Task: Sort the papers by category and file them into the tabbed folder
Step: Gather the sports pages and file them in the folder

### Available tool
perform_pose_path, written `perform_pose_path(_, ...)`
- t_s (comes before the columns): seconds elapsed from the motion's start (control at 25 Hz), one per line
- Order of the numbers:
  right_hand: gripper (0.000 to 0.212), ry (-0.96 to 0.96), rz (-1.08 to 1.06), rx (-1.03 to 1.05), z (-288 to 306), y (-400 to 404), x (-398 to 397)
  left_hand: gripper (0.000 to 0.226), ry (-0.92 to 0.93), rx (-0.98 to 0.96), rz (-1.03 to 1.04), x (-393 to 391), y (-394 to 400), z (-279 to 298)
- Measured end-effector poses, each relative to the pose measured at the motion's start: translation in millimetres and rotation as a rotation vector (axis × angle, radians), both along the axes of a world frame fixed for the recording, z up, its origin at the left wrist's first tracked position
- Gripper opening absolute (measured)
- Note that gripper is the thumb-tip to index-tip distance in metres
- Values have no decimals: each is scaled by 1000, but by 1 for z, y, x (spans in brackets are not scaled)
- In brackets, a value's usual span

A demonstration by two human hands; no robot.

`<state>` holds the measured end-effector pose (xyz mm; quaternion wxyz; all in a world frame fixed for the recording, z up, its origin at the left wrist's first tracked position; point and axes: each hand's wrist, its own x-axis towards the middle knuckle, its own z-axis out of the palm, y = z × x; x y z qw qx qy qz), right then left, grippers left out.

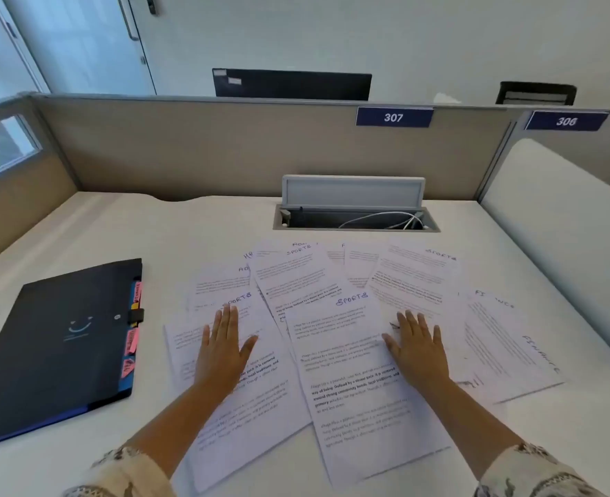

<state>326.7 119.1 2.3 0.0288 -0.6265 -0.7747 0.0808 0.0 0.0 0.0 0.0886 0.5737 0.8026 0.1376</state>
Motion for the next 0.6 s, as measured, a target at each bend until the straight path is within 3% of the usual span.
perform_pose_path(0.28, 61, 33, -44, -47, -22, -11, 9, 118, 50, -92, 31, 3, -23, -30)
perform_pose_path(0.48, 83, 122, -52, 22, -32, -18, 12, 108, 64, -74, 43, 5, -28, -39)
perform_pose_path(0.6, 71, 177, -63, 47, -32, -19, 12, 102, 78, -70, 48, 5, -29, -40)
